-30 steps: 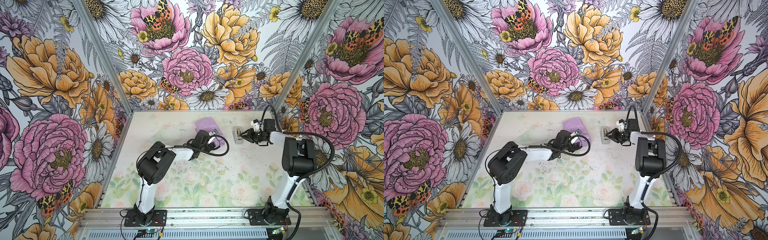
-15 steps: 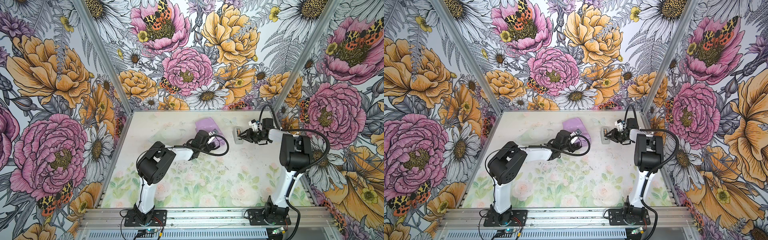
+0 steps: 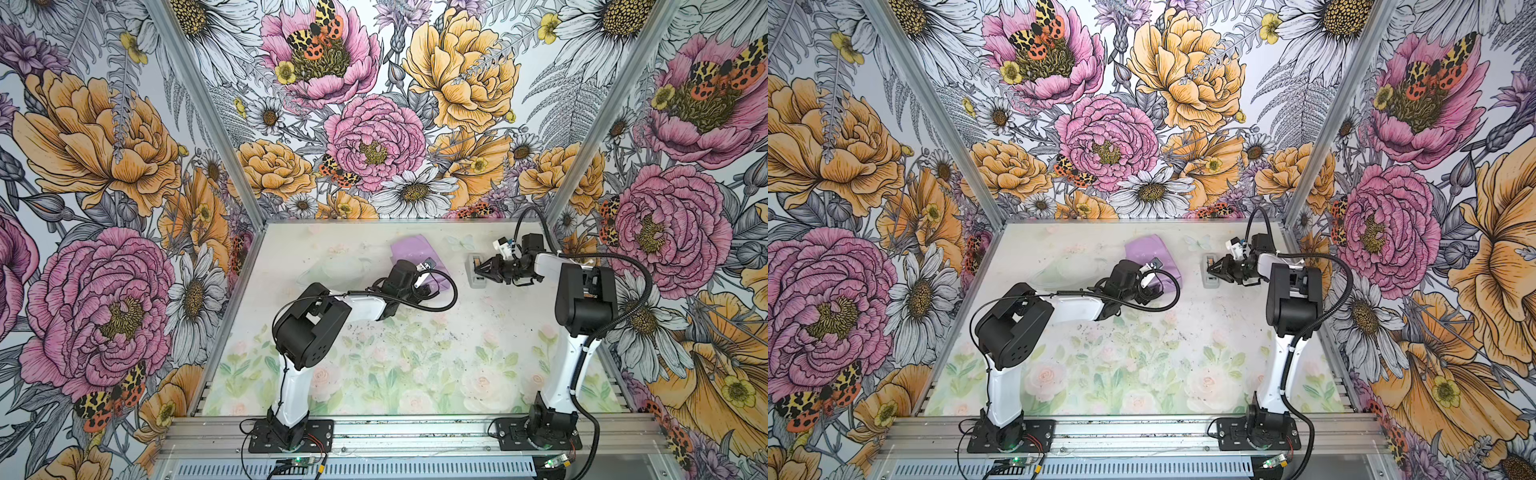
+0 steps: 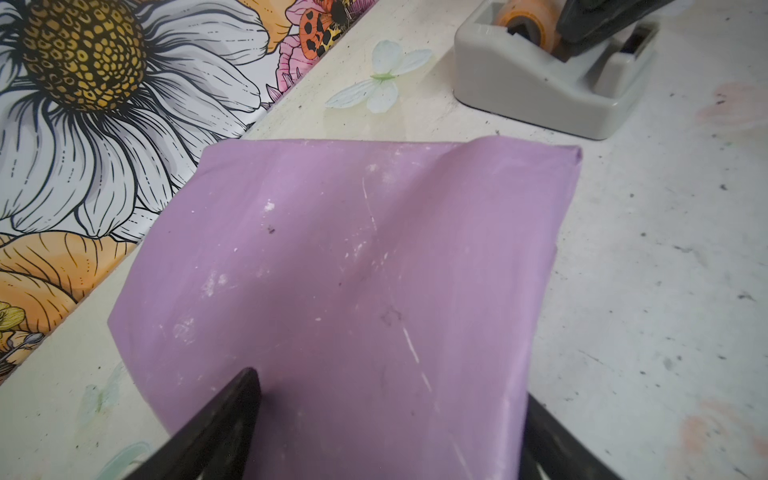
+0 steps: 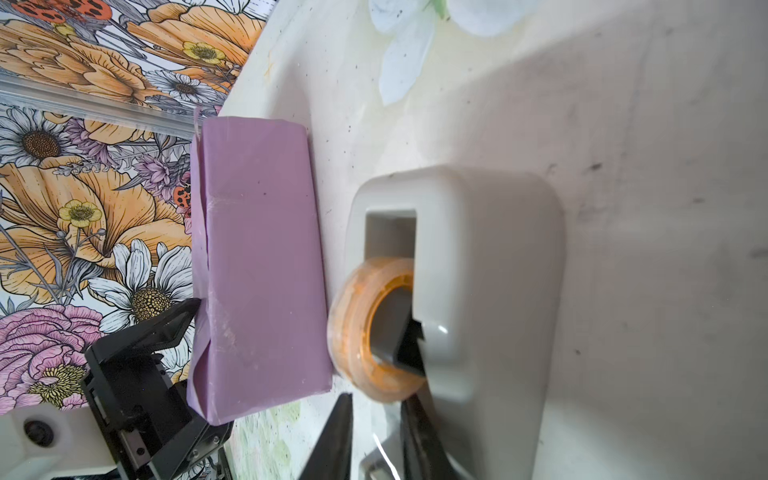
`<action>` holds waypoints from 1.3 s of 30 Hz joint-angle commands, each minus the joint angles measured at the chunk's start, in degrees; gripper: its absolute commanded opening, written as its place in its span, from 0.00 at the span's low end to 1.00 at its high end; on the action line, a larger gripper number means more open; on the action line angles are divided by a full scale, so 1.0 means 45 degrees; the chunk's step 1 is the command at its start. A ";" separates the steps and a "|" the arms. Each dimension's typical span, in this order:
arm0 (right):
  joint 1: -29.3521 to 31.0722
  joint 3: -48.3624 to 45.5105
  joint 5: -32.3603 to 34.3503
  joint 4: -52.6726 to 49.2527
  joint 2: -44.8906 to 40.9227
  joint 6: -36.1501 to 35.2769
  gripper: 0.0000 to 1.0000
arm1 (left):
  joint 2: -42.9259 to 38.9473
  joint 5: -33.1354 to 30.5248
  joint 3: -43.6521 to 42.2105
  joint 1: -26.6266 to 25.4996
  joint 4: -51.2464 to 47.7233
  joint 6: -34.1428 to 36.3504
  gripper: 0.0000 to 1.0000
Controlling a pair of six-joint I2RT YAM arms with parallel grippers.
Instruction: Wrap the gift box in paper
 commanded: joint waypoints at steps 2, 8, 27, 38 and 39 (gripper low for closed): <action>0.0061 0.0350 -0.0144 -0.0597 0.0549 -0.0329 0.24 | 0.0582 0.0083 -0.0759 0.0438 -0.2461 -0.0749 0.85; -0.0105 0.0669 -0.0865 -0.0576 0.0819 -0.0333 0.28 | 0.0566 0.0138 -0.0777 0.0426 -0.2461 -0.0779 0.86; -0.0347 0.1067 -0.2717 -0.0558 0.1238 -0.0673 0.20 | 0.0582 0.0214 -0.0703 0.0442 -0.2441 -0.0835 0.85; -0.0379 0.1308 -0.2954 -0.0539 0.1464 -0.0703 0.13 | 0.0591 0.0228 -0.0658 0.0424 -0.2441 -0.0836 0.86; -0.0379 0.1318 -0.2900 -0.0561 0.1482 -0.0693 0.13 | 0.0584 0.0236 -0.0658 0.0424 -0.2441 -0.0849 0.86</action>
